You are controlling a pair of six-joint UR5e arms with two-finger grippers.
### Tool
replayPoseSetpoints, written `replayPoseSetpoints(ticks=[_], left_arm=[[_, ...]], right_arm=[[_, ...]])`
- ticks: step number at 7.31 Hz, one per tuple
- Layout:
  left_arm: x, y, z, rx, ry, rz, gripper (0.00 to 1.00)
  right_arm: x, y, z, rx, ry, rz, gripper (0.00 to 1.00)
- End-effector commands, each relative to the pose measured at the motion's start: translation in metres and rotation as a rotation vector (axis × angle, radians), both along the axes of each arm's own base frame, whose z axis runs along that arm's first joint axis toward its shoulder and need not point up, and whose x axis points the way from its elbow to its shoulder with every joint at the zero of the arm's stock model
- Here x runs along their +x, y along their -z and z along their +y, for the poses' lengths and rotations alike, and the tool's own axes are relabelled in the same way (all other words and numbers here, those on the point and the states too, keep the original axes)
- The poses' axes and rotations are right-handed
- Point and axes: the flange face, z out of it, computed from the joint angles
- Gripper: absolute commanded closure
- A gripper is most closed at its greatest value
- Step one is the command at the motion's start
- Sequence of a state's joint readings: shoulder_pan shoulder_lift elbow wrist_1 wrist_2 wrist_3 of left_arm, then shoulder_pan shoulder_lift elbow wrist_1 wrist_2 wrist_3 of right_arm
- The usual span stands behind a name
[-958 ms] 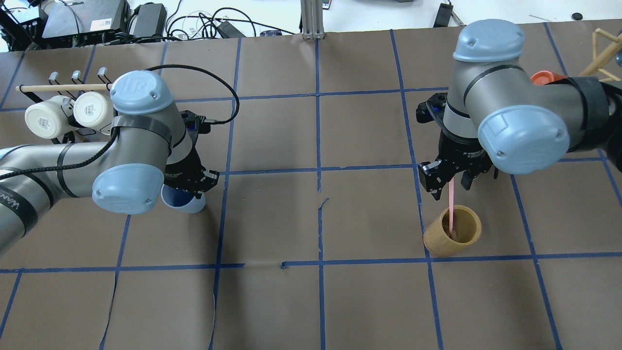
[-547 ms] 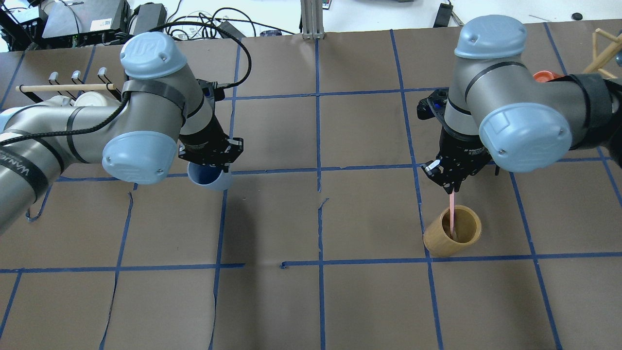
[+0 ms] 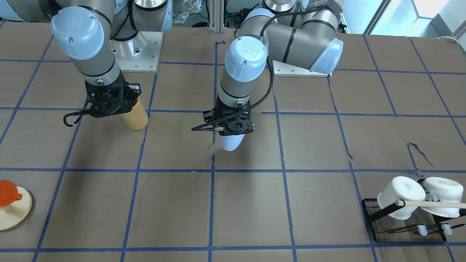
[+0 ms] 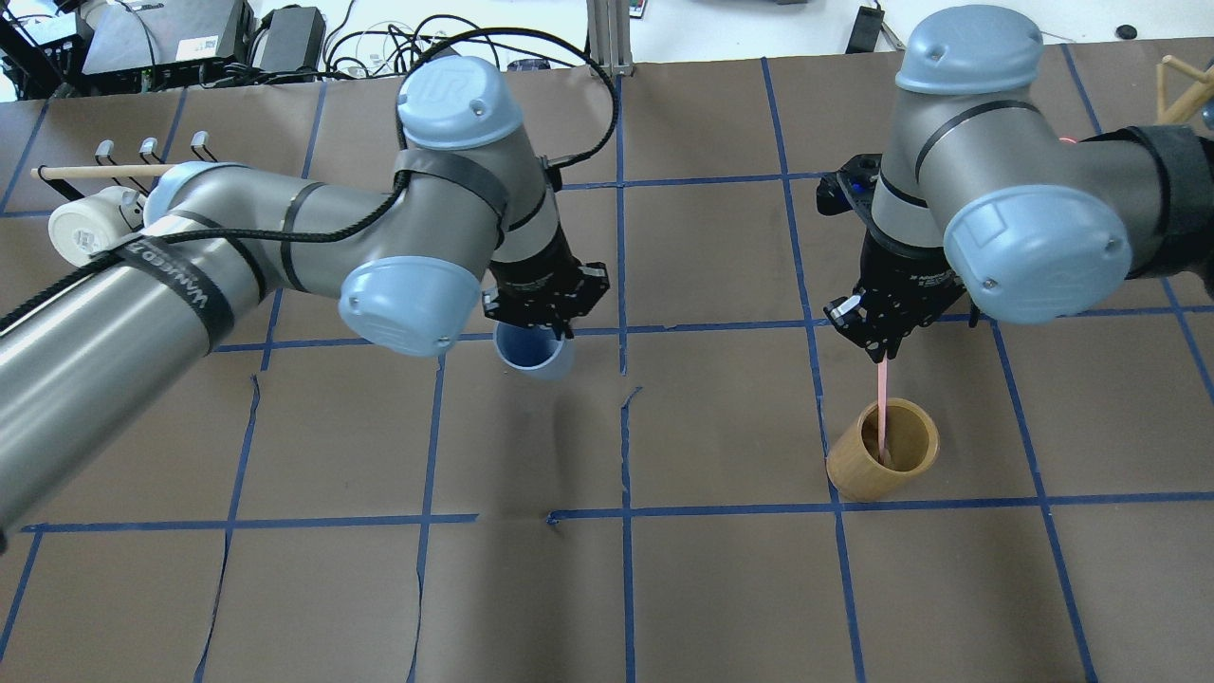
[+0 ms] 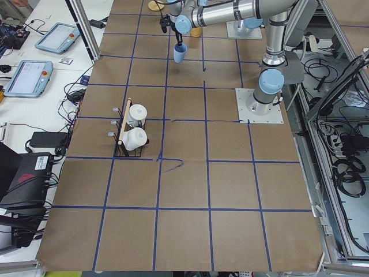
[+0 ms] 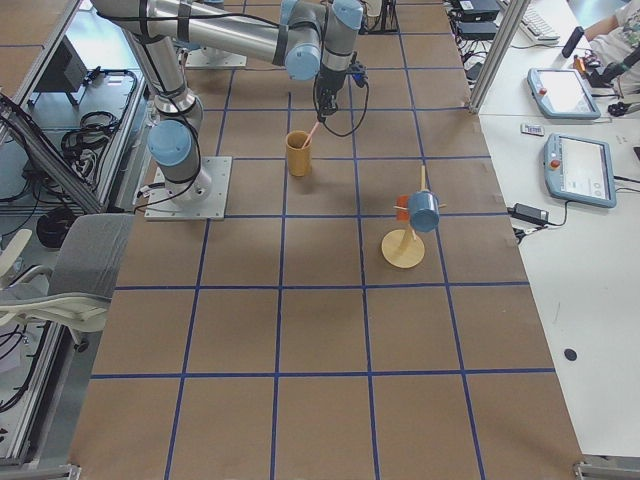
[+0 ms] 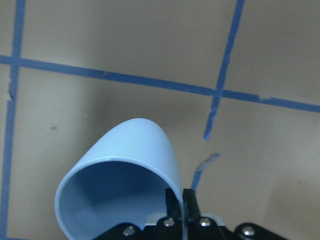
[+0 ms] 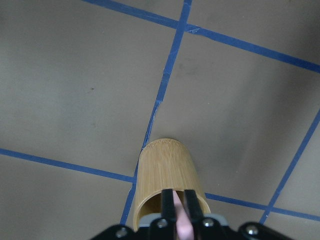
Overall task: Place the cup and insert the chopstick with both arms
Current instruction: 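Slide blue cup toward table center with left gripper while right lifts chopstick, then release cup and raise left gripper while right carries chopstick toward cup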
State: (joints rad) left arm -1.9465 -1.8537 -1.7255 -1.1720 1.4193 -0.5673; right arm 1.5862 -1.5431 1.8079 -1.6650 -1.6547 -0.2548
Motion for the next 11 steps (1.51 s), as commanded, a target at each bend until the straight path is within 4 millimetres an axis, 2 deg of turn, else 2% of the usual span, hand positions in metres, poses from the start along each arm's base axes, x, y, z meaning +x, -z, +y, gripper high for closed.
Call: replayPoseSetpoints(ticks=[1, 2, 3, 4, 5, 7, 8, 9, 10, 11], left_arm=[[-0.041, 0.020, 0.031, 0.058, 0.020, -0.018, 1.00], [-0.040, 0.026, 0.034, 0.067, 0.020, -0.025, 1.00], [-0.041, 0.034, 0.036, 0.084, 0.022, -0.035, 0.24], [-0.041, 0.040, 0.036, 0.093, 0.022, -0.041, 0.00], [-0.042, 0.036, 0.029, 0.072, 0.027, -0.033, 0.00], [-0.029, -0.021, 0.001, -0.030, 0.042, -0.028, 0.00], [-0.008, -0.058, -0.010, -0.045, 0.074, -0.034, 0.00], [0.016, -0.098, -0.004, -0.038, 0.108, -0.035, 0.00], [0.051, -0.136, 0.010, -0.036, 0.155, -0.035, 0.00], [0.095, -0.166, 0.011, -0.067, 0.183, -0.027, 0.00]], right_arm=[[0.002, -0.039, -0.008, -0.026, 0.003, -0.021, 1.00], [0.002, -0.066, -0.013, -0.025, 0.003, -0.021, 1.00], [0.002, -0.090, -0.015, -0.029, 0.002, -0.023, 1.00], [0.002, -0.108, -0.019, -0.055, 0.003, -0.023, 1.00], [0.004, -0.116, -0.022, -0.072, 0.007, -0.041, 1.00], [0.015, -0.146, -0.035, -0.218, 0.020, -0.150, 1.00], [0.019, -0.150, -0.033, -0.229, 0.013, -0.155, 1.00], [0.024, -0.146, -0.032, -0.237, 0.020, -0.156, 1.00], [0.029, -0.148, -0.034, -0.277, 0.018, -0.172, 1.00], [0.049, -0.152, -0.024, -0.284, 0.033, -0.181, 1.00]])
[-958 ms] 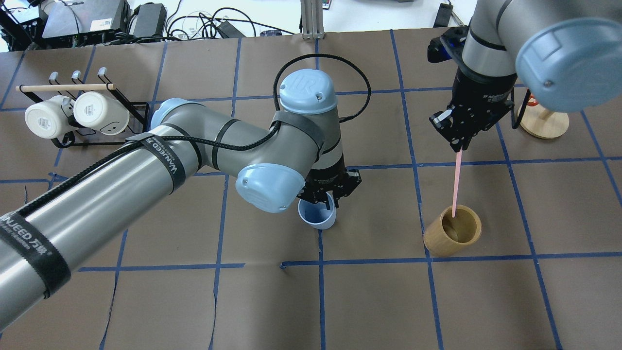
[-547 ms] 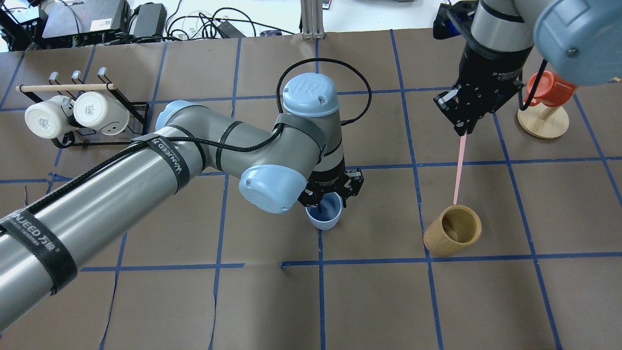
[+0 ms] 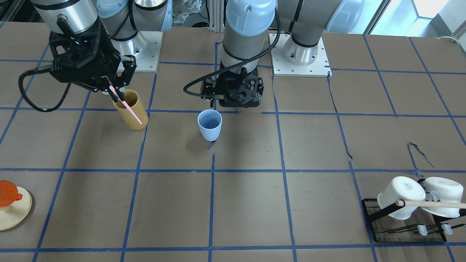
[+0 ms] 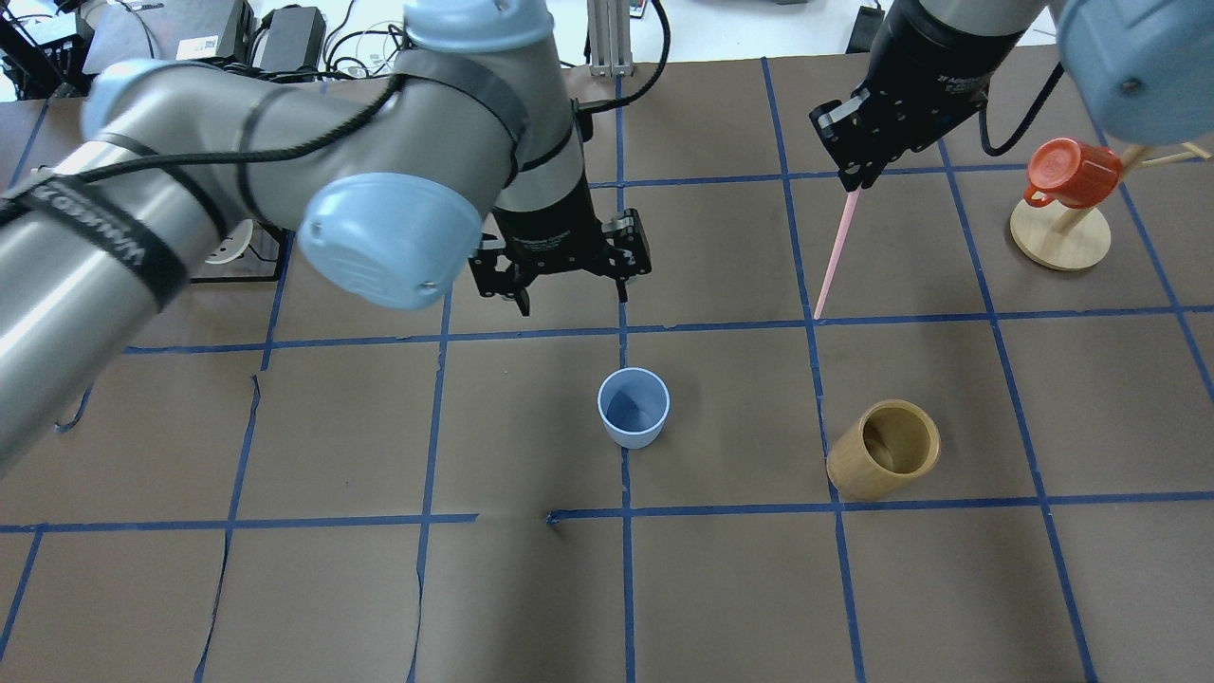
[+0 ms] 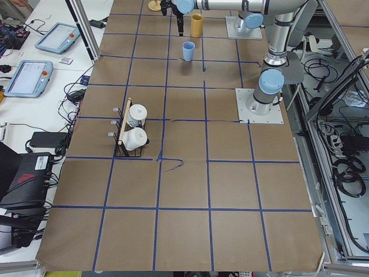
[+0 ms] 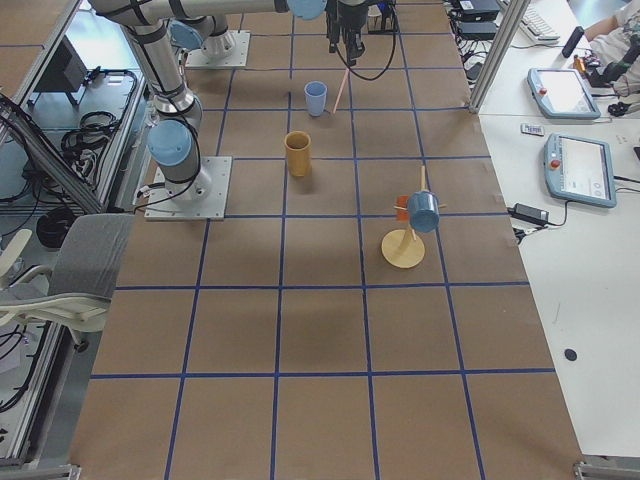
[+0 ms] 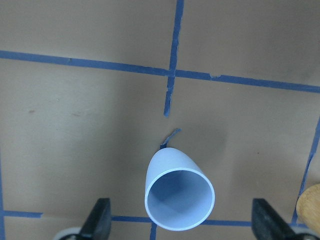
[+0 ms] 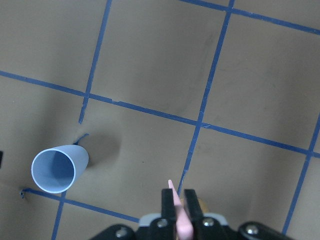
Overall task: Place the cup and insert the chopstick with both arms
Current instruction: 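Release cup and raise left gripper while right carries chopstick toward cup, then lower the pink chopstick into the blue cup with the right gripper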
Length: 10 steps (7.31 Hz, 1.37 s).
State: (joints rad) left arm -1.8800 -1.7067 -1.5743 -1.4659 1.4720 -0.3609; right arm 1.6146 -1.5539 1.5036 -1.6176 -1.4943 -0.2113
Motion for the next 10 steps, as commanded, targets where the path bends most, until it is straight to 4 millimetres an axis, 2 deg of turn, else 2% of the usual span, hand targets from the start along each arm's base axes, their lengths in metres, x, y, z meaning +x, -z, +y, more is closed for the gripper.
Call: replayPoseSetpoints(ticks=[1, 2, 3, 5, 6, 8, 10], left_arm=[[0.092, -0.066, 0.008, -0.062, 0.055, 0.007, 0.00], [0.127, -0.073, 0.006, -0.089, 0.098, -0.073, 0.00], [0.137, -0.082, 0.005, -0.111, 0.093, -0.078, 0.00], [0.138, -0.079, 0.007, -0.105, 0.093, -0.086, 0.00], [0.143, -0.080, 0.004, -0.111, 0.082, -0.084, 0.00], [0.146, -0.083, 0.002, -0.115, 0.077, -0.084, 0.00], [0.146, -0.083, 0.001, -0.117, 0.076, -0.082, 0.00]], right_arm=[[0.053, 0.000, 0.019, -0.024, 0.013, -0.015, 1.00], [0.087, 0.013, 0.040, 0.000, 0.000, -0.010, 1.00], [0.112, 0.023, 0.054, -0.003, 0.003, -0.024, 1.00], [0.160, 0.042, 0.073, -0.031, -0.015, -0.039, 1.00], [0.175, 0.055, 0.085, -0.020, -0.004, -0.045, 1.00], [0.176, 0.073, 0.085, -0.005, -0.017, -0.035, 1.00], [0.180, 0.100, 0.075, 0.003, -0.020, -0.016, 1.00]])
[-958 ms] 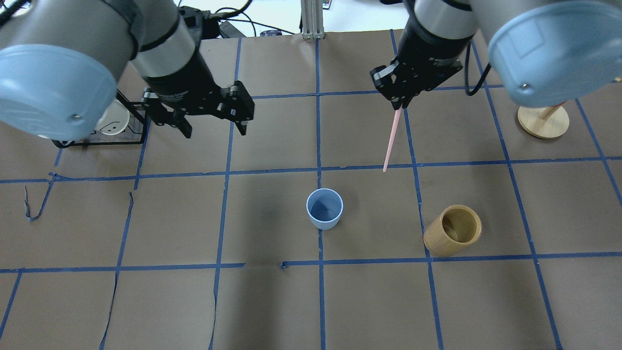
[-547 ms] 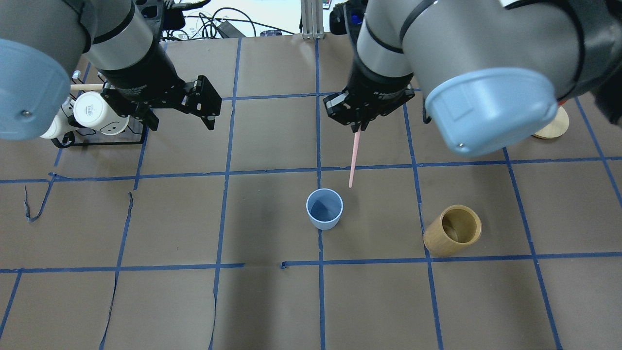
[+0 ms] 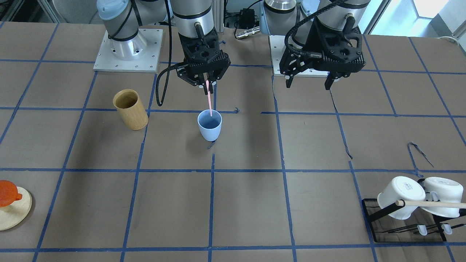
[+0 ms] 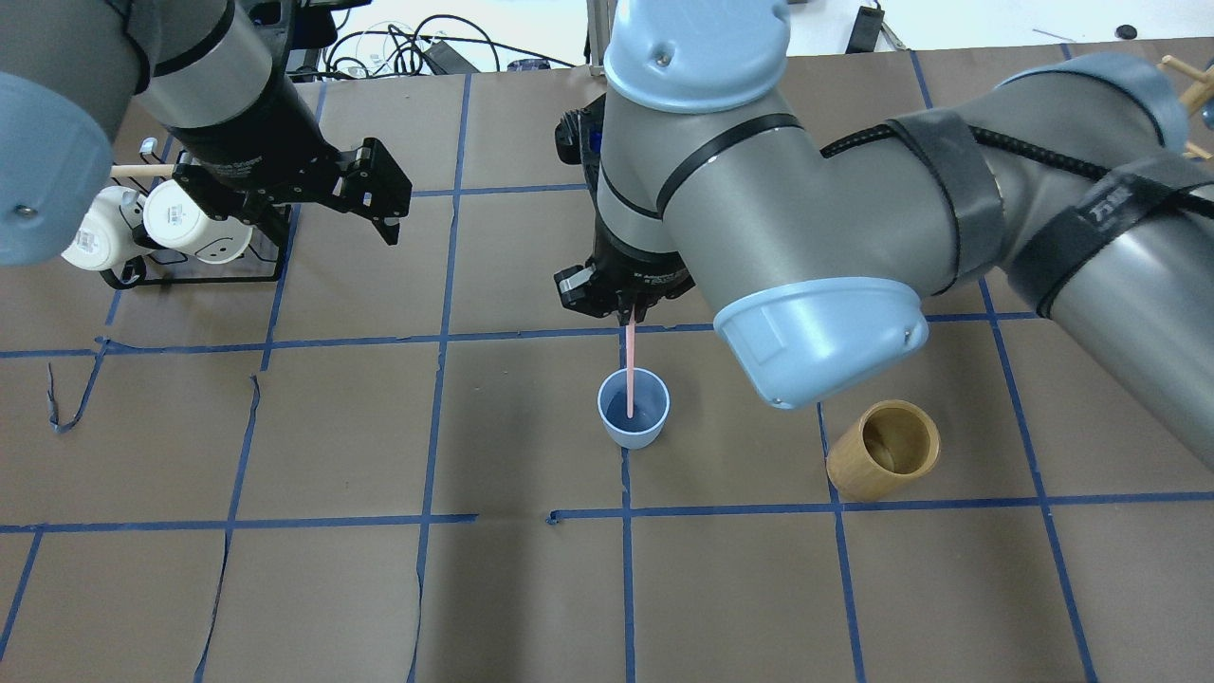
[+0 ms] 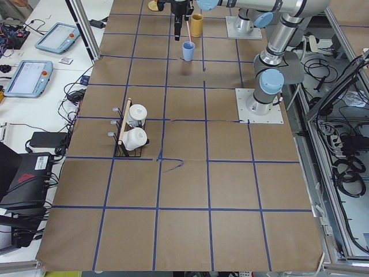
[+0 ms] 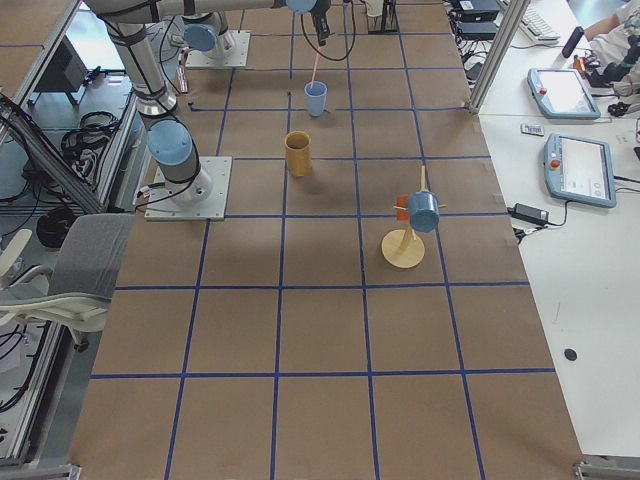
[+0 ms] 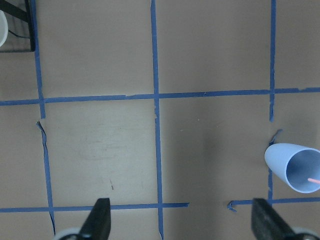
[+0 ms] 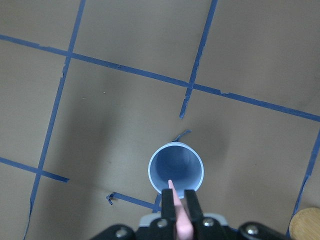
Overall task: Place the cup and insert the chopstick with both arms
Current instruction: 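Lower the pink chopstick into the blue cup with the right gripper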
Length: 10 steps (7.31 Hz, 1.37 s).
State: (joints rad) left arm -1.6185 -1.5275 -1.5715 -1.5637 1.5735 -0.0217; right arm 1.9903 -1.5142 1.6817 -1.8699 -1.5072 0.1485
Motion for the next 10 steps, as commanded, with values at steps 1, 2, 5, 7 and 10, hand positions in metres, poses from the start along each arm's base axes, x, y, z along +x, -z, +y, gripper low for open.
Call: replayPoseSetpoints(ticks=[1, 2, 5, 7, 10], left_arm=[[0.001, 0.000, -0.001, -0.001, -0.001, 0.000, 0.00], [0.001, 0.001, -0.003, 0.001, -0.003, 0.000, 0.00], [0.001, 0.002, -0.004, 0.001, -0.003, 0.001, 0.00], [0.000, 0.002, -0.004, 0.001, -0.003, 0.003, 0.00], [0.000, -0.001, -0.002, -0.005, -0.003, 0.006, 0.00]], right_arm=[[0.005, 0.035, -0.017, -0.005, 0.002, 0.030, 1.00], [0.006, 0.046, -0.019, 0.011, 0.003, 0.037, 1.00], [0.002, 0.075, -0.008, 0.055, -0.002, 0.057, 1.00], [0.002, 0.074, -0.008, 0.051, -0.001, 0.054, 0.64], [0.002, 0.056, -0.016, 0.014, 0.008, 0.048, 0.29]])
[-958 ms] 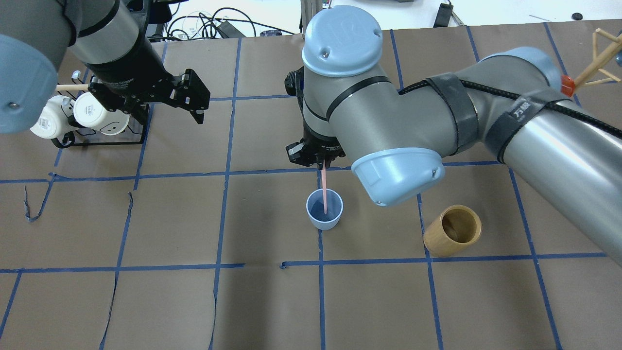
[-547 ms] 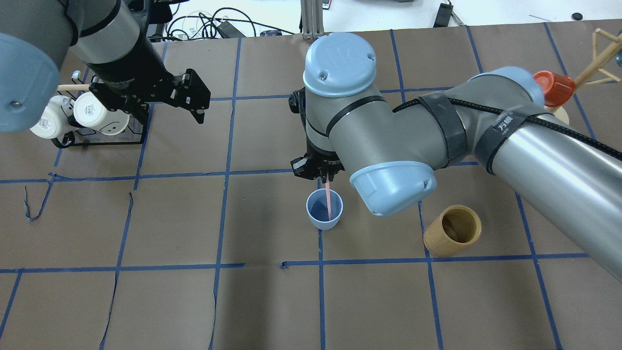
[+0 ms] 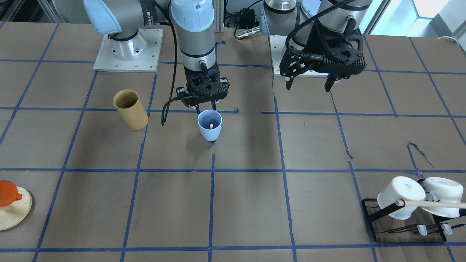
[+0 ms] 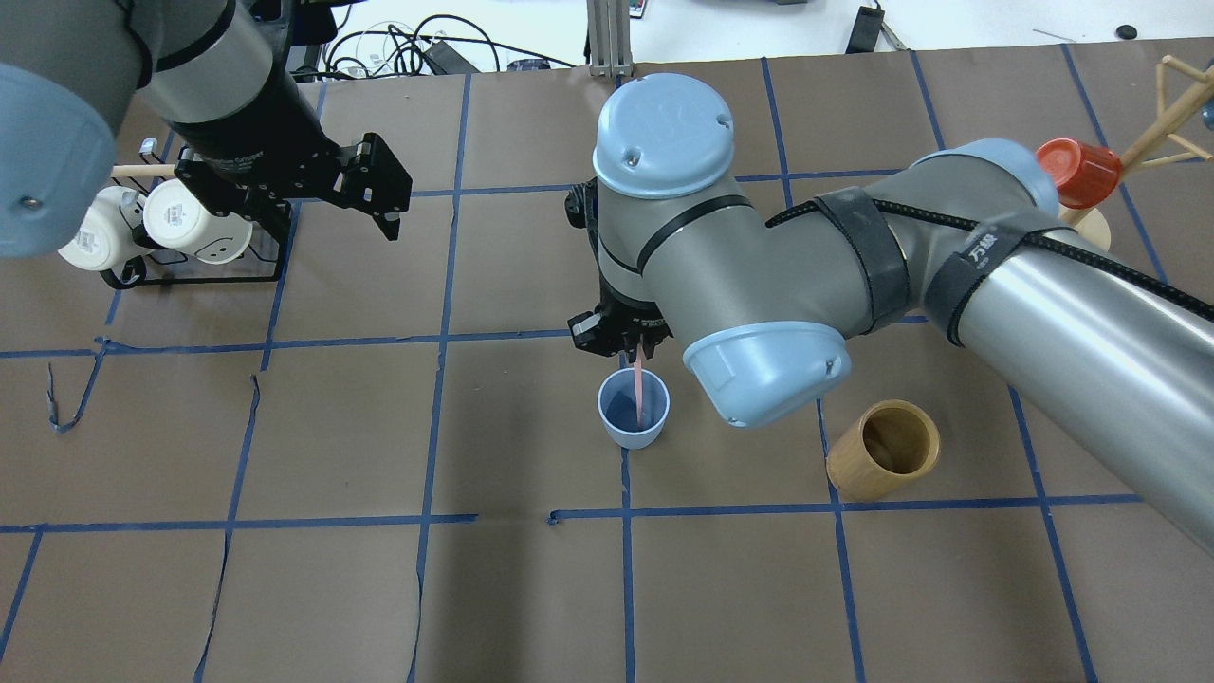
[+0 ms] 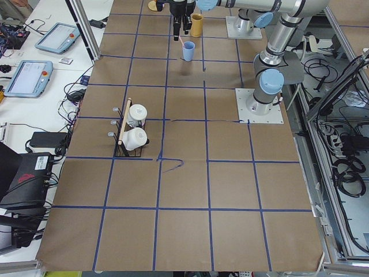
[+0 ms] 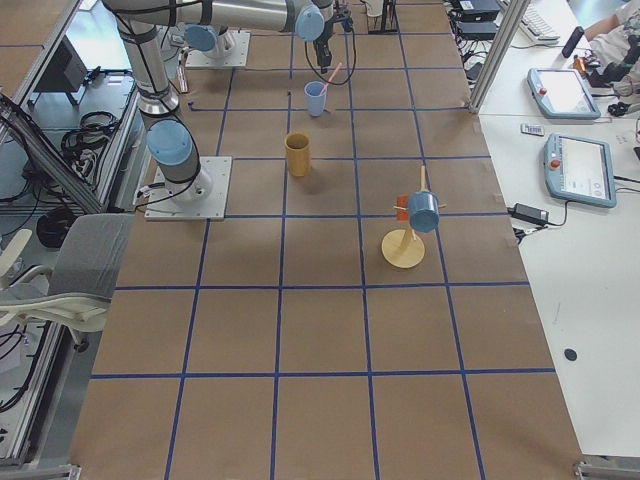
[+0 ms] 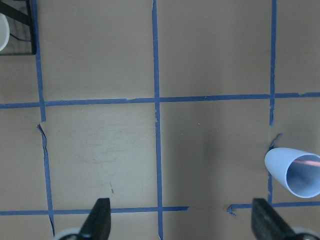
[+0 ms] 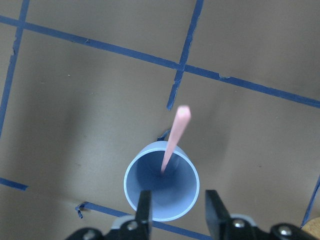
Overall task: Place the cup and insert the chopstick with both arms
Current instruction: 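Open the right gripper and raise it away from the cup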
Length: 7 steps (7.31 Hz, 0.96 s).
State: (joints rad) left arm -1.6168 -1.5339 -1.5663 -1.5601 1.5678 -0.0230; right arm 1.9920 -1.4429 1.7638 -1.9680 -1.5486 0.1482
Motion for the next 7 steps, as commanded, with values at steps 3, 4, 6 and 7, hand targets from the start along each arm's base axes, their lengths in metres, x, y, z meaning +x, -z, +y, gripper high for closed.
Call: replayPoseSetpoints(ticks=[3, 4, 6, 7], left_arm=[[0.000, -0.003, 0.002, -0.006, 0.000, 0.003, 0.00], [0.000, -0.003, 0.003, -0.006, 0.001, -0.001, 0.00], [-0.001, -0.004, 0.004, -0.008, 0.002, 0.000, 0.00], [0.000, -0.004, 0.004, -0.009, 0.000, -0.002, 0.00]], right_arm=[[-0.041, -0.070, -0.047, 0.042, 0.086, 0.028, 0.24], [-0.090, -0.077, -0.060, 0.116, 0.110, 0.051, 0.26], [-0.156, -0.114, -0.065, 0.053, 0.175, 0.037, 0.24], [-0.167, -0.134, -0.051, 0.020, 0.190, 0.028, 0.20]])
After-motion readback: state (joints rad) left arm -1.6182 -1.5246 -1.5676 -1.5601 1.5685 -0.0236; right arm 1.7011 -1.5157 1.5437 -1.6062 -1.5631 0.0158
